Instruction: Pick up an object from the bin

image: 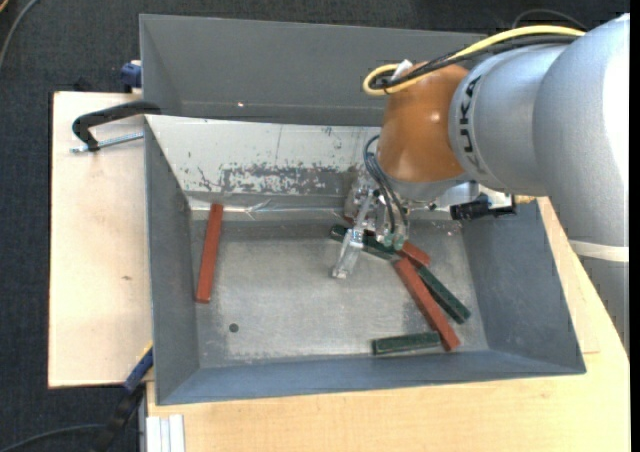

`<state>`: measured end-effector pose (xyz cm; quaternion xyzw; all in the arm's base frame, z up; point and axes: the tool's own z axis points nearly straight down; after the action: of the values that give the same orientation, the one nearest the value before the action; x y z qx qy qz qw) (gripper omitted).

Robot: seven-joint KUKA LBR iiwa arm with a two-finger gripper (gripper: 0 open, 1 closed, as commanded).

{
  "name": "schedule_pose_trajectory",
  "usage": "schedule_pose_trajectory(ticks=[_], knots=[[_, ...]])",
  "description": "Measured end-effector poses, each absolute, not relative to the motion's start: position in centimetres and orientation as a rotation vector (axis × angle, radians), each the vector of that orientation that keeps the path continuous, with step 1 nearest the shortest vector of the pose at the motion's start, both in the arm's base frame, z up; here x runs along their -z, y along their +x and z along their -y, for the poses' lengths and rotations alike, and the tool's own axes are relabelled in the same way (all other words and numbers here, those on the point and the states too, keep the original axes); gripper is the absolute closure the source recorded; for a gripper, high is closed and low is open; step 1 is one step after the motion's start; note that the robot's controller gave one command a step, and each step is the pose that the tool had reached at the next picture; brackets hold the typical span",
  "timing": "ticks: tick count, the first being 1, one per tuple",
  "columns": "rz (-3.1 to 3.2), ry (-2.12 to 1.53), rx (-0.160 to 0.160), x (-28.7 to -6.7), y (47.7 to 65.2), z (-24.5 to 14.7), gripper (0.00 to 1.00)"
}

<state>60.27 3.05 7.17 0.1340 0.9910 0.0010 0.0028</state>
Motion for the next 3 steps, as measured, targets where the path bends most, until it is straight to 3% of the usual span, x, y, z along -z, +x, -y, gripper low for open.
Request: schedule_pose_trajectory(ticks=[1, 2, 3], knots=[[-3.089, 0.417, -0.008, -7.8, 60.8, -3.0, 1.0], [-3.108, 0.42, -0.002, -7.2, 60.3, -3.0, 0.0], [-3.079, 0.618, -0.001, -7.1, 59.4, 1.2, 0.0]])
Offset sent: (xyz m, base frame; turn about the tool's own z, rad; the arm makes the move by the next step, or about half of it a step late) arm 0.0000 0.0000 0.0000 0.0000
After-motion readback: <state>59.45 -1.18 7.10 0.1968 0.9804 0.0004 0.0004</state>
